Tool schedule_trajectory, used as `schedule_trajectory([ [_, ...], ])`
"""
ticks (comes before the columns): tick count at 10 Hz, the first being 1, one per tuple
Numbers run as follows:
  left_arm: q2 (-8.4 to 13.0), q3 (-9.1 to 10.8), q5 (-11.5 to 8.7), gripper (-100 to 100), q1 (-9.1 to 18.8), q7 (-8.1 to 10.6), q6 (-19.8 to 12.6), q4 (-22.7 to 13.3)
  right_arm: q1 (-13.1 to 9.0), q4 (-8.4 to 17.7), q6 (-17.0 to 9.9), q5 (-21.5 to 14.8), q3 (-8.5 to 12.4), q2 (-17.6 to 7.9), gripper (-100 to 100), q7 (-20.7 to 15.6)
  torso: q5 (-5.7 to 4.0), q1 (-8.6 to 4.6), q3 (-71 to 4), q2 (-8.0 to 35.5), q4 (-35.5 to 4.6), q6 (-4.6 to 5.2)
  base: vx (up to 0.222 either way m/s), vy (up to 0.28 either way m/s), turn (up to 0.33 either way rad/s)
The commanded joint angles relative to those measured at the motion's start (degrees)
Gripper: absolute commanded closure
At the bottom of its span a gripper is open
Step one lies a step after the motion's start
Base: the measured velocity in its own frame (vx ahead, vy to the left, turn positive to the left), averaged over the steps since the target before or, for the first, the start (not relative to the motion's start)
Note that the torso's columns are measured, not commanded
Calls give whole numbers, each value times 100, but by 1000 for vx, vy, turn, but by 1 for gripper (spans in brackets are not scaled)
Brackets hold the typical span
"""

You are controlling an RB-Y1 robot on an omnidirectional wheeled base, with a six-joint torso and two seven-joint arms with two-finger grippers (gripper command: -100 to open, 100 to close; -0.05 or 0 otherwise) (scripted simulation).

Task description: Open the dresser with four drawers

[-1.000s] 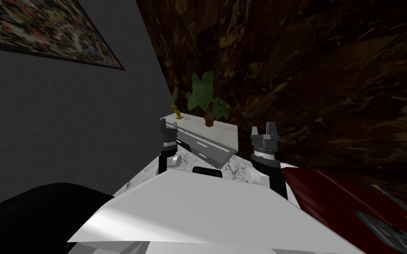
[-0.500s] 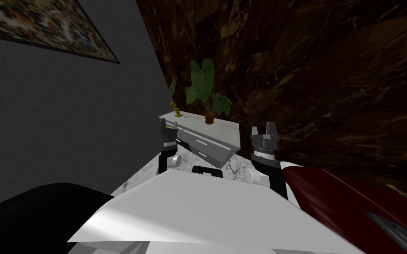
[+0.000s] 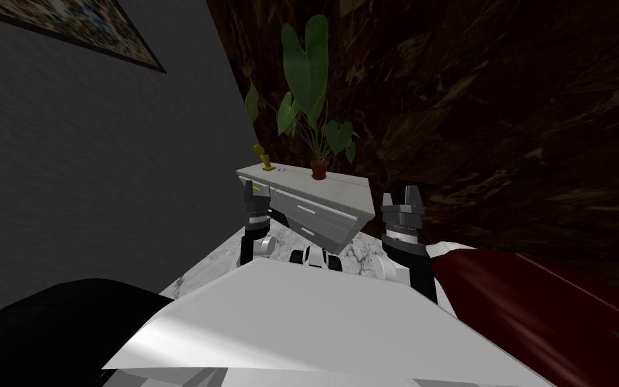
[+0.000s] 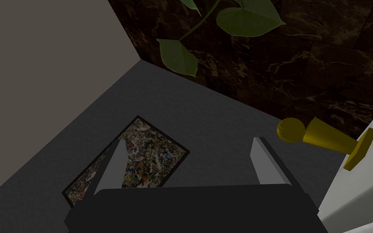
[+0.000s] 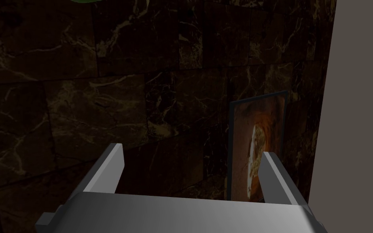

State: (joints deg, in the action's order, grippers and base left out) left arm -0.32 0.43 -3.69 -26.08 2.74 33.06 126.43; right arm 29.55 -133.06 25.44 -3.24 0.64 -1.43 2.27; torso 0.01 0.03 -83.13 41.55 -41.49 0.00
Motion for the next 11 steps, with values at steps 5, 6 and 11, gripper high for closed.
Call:
schedule_trajectory([
  [5, 856, -143, 68, -100, 183, 4, -1, -693, 0, 1, 0, 0, 0, 0, 0, 0, -1, -3, -143, 73, -79, 0, 3, 23, -46],
  [6, 899, -175, 83, -100, 218, 4, -3, -832, 0, 1, 0, 0, 0, 0, 0, 0, -1, -4, -144, 72, -79, 0, 8, 29, -58],
  [11, 940, -334, 157, -100, 397, 6, -13, -1538, 0, 1, 0, 0, 0, 0, 0, 0, -1, -3, -144, 72, -79, -1, 4, 29, -62],
])
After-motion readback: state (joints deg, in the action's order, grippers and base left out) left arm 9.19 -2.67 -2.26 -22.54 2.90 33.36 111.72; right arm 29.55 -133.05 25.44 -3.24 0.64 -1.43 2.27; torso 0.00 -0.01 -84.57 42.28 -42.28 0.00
